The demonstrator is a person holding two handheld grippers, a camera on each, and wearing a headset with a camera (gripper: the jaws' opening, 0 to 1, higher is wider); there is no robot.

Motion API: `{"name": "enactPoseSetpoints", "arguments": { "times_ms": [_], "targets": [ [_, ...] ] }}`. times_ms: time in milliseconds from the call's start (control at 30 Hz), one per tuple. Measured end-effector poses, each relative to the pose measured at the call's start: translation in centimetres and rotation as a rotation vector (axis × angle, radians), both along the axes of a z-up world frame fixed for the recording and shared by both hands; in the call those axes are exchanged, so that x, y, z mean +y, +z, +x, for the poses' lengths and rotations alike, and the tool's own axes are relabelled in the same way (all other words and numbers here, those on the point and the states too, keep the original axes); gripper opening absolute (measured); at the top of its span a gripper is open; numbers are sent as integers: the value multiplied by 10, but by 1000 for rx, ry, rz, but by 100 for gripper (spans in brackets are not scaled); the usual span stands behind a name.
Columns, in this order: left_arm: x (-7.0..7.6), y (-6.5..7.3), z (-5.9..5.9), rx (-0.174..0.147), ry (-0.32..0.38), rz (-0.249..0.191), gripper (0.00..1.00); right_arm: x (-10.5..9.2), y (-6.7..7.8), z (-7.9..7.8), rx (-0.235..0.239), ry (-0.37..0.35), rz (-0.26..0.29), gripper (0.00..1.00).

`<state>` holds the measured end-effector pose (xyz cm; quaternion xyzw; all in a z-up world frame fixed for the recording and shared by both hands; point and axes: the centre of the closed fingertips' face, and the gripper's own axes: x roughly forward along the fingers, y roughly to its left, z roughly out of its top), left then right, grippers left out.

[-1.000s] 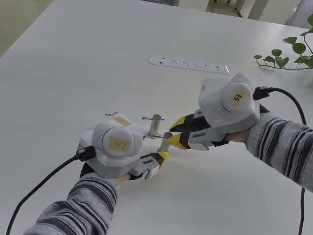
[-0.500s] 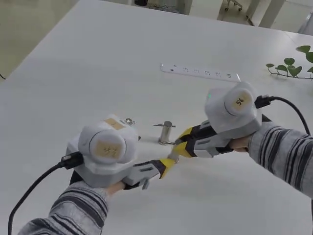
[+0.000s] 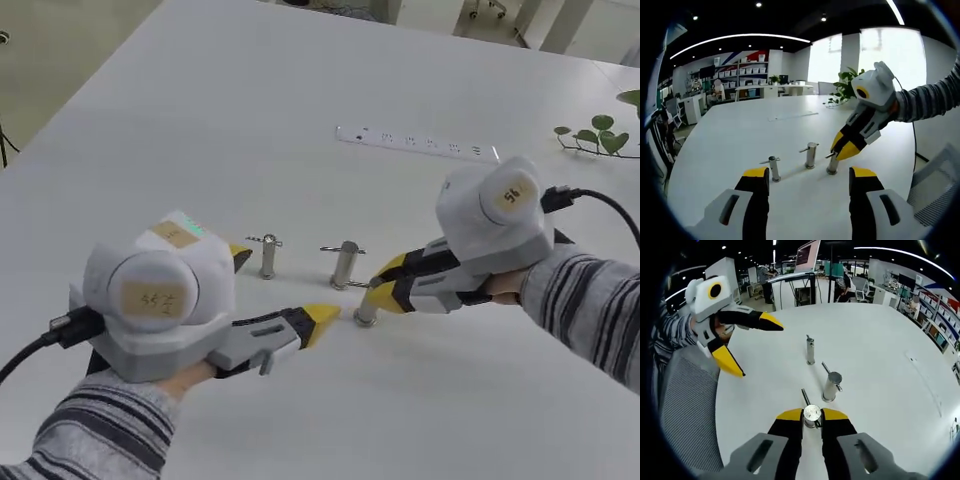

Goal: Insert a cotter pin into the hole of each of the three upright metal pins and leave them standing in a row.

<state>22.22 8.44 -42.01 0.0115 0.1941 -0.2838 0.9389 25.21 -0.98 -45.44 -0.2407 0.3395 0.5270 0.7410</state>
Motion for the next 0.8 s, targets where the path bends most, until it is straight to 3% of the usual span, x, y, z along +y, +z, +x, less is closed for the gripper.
{"name": "enactPoseSetpoints", "arguments": {
  "times_ms": [200, 433, 633, 800],
  "targets": [
    [14, 1, 3, -4, 30, 4, 68, -13, 2, 9, -12, -14, -24, 8],
    [18, 0, 5, -5, 33, 18, 78, -22, 3, 19, -9, -24, -41, 8],
    [18, 6, 8, -49, 56, 1, 79, -30, 2, 28, -18, -34, -58, 8],
    [19, 1, 8, -37, 53, 19, 79, -34, 3, 32, -17, -41, -55, 8]
  ]
}}
